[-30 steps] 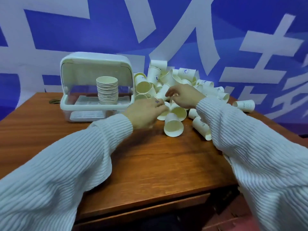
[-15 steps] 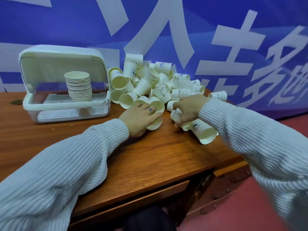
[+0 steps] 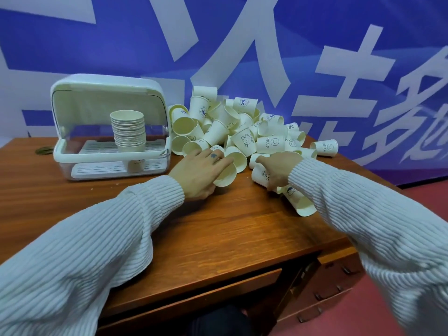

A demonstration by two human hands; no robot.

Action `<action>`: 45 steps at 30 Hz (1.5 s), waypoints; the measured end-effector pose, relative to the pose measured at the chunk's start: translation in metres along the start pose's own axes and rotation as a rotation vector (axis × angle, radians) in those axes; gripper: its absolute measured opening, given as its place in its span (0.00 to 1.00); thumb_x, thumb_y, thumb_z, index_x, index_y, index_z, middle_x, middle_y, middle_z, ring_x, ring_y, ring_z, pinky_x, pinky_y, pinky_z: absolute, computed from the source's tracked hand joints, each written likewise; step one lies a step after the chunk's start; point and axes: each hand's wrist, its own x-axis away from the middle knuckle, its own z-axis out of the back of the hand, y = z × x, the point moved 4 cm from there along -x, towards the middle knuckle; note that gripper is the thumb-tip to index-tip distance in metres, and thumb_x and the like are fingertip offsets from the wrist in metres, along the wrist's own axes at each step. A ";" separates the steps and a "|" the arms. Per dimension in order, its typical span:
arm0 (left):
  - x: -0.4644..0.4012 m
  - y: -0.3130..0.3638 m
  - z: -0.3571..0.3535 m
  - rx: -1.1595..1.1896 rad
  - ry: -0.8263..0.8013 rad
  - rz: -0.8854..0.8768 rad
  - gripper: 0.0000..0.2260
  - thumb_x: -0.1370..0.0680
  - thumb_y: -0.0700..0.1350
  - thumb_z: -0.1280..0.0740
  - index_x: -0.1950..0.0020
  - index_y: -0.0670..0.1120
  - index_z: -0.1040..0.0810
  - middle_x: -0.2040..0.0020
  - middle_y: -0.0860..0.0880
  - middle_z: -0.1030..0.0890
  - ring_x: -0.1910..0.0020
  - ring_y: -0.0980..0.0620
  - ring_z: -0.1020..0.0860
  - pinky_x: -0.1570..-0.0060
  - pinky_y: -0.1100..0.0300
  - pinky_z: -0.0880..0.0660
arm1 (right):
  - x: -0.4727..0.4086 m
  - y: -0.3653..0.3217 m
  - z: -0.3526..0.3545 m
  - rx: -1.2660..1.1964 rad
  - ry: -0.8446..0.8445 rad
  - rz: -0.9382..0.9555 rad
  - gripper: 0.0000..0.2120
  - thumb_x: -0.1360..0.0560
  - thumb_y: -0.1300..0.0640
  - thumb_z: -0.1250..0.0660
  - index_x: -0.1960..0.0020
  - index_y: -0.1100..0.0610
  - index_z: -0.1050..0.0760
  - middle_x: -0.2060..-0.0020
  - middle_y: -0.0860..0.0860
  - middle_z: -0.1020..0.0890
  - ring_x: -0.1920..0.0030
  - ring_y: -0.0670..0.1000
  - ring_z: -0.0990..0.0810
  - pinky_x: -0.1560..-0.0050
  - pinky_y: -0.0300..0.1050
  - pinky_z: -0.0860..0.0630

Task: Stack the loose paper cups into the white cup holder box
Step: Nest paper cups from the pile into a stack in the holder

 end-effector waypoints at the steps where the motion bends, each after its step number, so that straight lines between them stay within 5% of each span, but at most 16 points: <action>1: 0.001 -0.002 -0.001 0.003 -0.002 0.004 0.36 0.25 0.52 0.29 0.21 0.50 0.43 0.27 0.45 0.30 0.32 0.43 0.28 0.33 0.48 0.30 | 0.000 0.000 0.001 -0.005 0.029 0.015 0.41 0.29 0.44 0.23 0.23 0.46 0.39 0.40 0.51 0.21 0.45 0.54 0.20 0.54 0.49 0.22; 12: 0.022 -0.046 0.028 0.287 0.252 0.294 0.35 0.28 0.59 0.36 0.27 0.40 0.32 0.39 0.37 0.21 0.48 0.35 0.20 0.50 0.42 0.21 | -0.006 -0.014 0.066 -0.403 0.341 0.097 0.38 0.31 0.47 0.23 0.26 0.52 0.34 0.35 0.53 0.27 0.41 0.56 0.23 0.44 0.53 0.23; 17: 0.050 -0.081 0.045 0.529 0.456 0.536 0.32 0.26 0.52 0.28 0.26 0.40 0.33 0.34 0.39 0.24 0.40 0.38 0.22 0.44 0.47 0.24 | -0.015 -0.047 0.092 -0.616 0.494 0.168 0.36 0.32 0.46 0.24 0.27 0.42 0.33 0.39 0.50 0.29 0.46 0.54 0.24 0.49 0.50 0.24; 20: 0.071 -0.103 0.059 0.571 0.587 0.682 0.32 0.25 0.50 0.25 0.26 0.43 0.33 0.33 0.43 0.25 0.38 0.45 0.25 0.45 0.58 0.31 | -0.021 -0.076 0.116 -0.852 0.583 0.213 0.38 0.35 0.47 0.22 0.30 0.45 0.36 0.40 0.51 0.28 0.47 0.53 0.23 0.51 0.53 0.22; 23: 0.095 -0.129 0.071 0.643 0.720 0.878 0.33 0.25 0.50 0.26 0.25 0.45 0.35 0.32 0.45 0.26 0.37 0.49 0.27 0.41 0.58 0.32 | -0.026 -0.103 0.145 -0.998 0.692 0.265 0.34 0.35 0.46 0.21 0.35 0.48 0.33 0.42 0.50 0.27 0.46 0.54 0.22 0.47 0.57 0.19; 26: 0.117 -0.155 0.076 0.686 0.817 0.999 0.33 0.26 0.53 0.28 0.25 0.47 0.36 0.31 0.47 0.28 0.37 0.52 0.29 0.36 0.53 0.29 | -0.033 -0.131 0.176 -0.960 0.759 0.343 0.34 0.31 0.45 0.22 0.28 0.48 0.31 0.37 0.52 0.27 0.38 0.54 0.25 0.37 0.51 0.26; 30: 0.135 -0.174 0.074 0.679 0.817 1.057 0.32 0.25 0.52 0.27 0.25 0.47 0.36 0.32 0.49 0.28 0.35 0.50 0.28 0.39 0.54 0.27 | -0.042 -0.167 0.206 -0.839 0.778 0.432 0.35 0.30 0.46 0.23 0.29 0.50 0.35 0.34 0.51 0.25 0.39 0.56 0.23 0.41 0.54 0.25; 37: 0.147 -0.182 0.068 0.664 0.841 1.058 0.30 0.24 0.49 0.27 0.27 0.47 0.35 0.35 0.51 0.29 0.37 0.54 0.29 0.40 0.55 0.28 | -0.062 -0.209 0.218 -0.515 0.616 0.605 0.34 0.23 0.46 0.29 0.20 0.48 0.36 0.25 0.52 0.30 0.25 0.55 0.31 0.28 0.55 0.30; 45: 0.145 -0.187 0.055 0.690 0.802 1.067 0.30 0.24 0.48 0.27 0.25 0.47 0.35 0.33 0.51 0.29 0.38 0.55 0.30 0.42 0.59 0.32 | -0.074 -0.245 0.189 -0.303 0.442 0.687 0.38 0.20 0.49 0.36 0.17 0.61 0.47 0.17 0.57 0.43 0.19 0.56 0.42 0.21 0.47 0.44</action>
